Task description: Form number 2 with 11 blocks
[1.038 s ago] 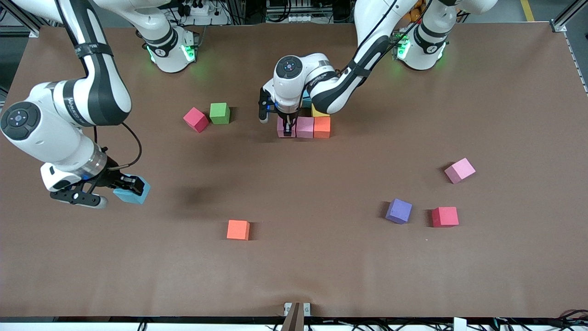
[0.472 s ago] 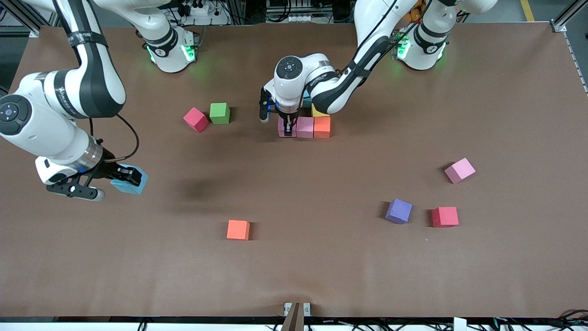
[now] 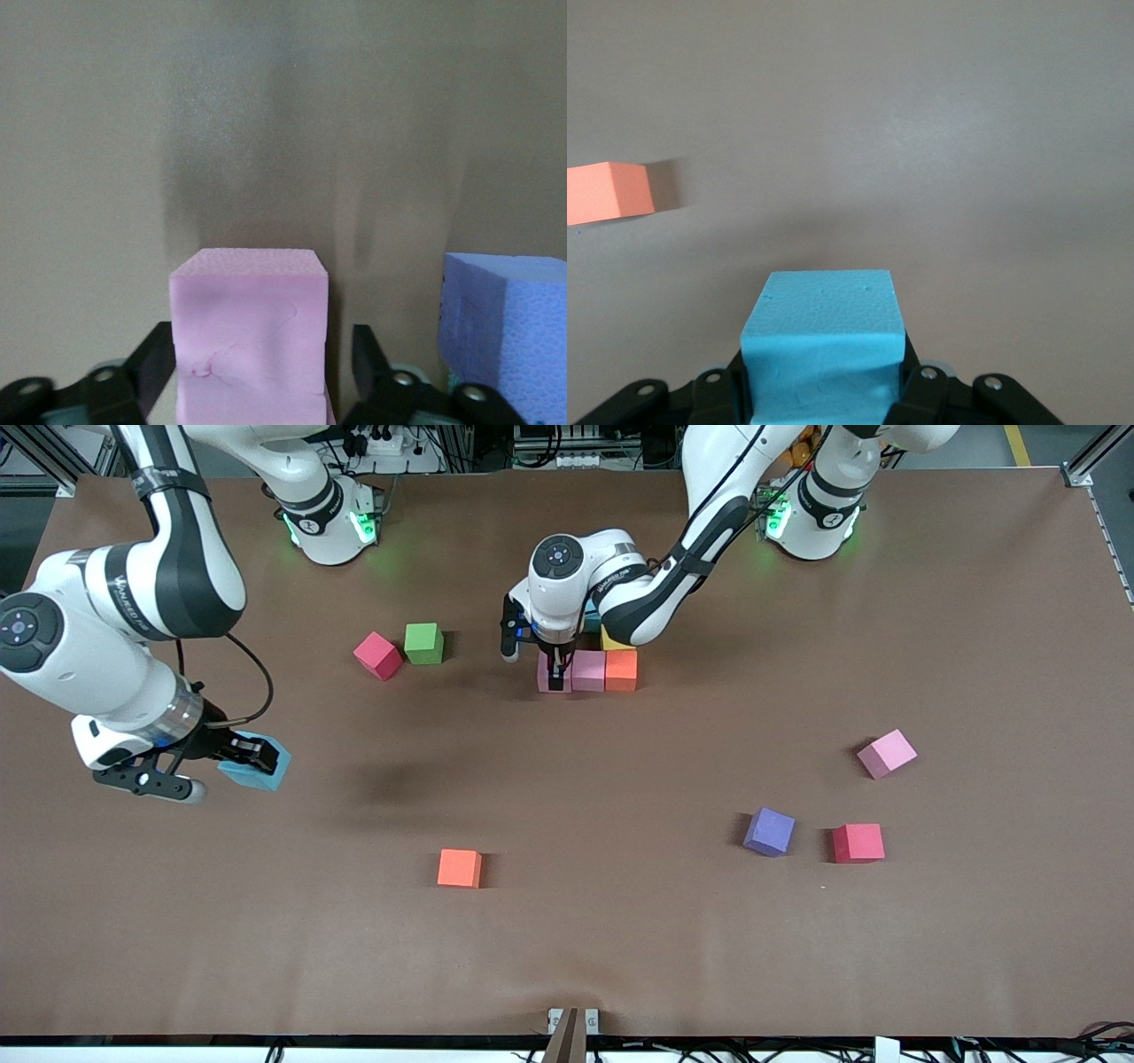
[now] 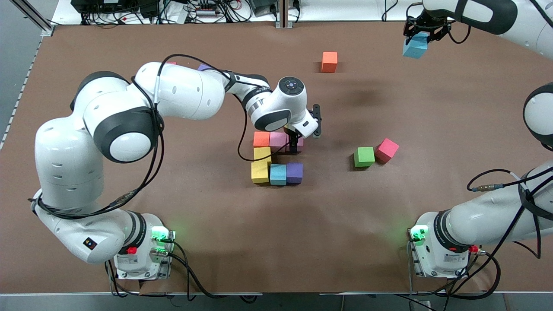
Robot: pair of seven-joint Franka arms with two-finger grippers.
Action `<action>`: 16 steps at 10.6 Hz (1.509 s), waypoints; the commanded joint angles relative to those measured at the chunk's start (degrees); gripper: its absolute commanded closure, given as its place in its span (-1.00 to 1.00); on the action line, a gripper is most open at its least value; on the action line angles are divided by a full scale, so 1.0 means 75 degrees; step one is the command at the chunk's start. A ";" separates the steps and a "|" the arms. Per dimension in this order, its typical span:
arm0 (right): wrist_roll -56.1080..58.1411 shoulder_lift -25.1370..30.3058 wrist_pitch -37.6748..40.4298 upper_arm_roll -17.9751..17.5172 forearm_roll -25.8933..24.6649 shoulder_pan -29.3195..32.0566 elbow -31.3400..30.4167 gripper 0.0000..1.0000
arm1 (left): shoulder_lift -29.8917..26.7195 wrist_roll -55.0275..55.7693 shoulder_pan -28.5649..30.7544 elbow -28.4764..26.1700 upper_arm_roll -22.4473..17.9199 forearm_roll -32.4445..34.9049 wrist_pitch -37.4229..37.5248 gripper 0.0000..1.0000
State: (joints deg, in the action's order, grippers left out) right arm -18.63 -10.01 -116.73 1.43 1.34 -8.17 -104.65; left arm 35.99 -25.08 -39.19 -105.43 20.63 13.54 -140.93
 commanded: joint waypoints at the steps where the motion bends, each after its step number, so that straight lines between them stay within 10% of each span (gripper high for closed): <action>1: -0.0176 0.0187 0.0095 0.0079 0.0114 -0.0141 -0.0074 0.00 | -0.0017 0.0028 -0.0001 -0.0016 0.0038 0.0140 -0.0089 -1.00; 10: -0.0563 0.0245 0.0107 0.0079 0.0138 -0.0411 -0.0051 0.00 | -0.1011 0.0519 0.0104 0.0007 0.0085 -0.0001 0.0448 -1.00; 16: -0.1111 -0.0116 -0.0360 0.0044 0.0804 -0.1498 -0.0039 0.00 | -0.1376 0.0788 0.2467 0.1072 0.0015 -0.1008 0.1561 -1.00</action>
State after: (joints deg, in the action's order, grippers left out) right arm -24.49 -9.84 -117.46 1.34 5.70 -15.98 -104.72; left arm 25.58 -20.52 -24.98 -99.33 20.41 7.60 -131.89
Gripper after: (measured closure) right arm 0.410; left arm 0.000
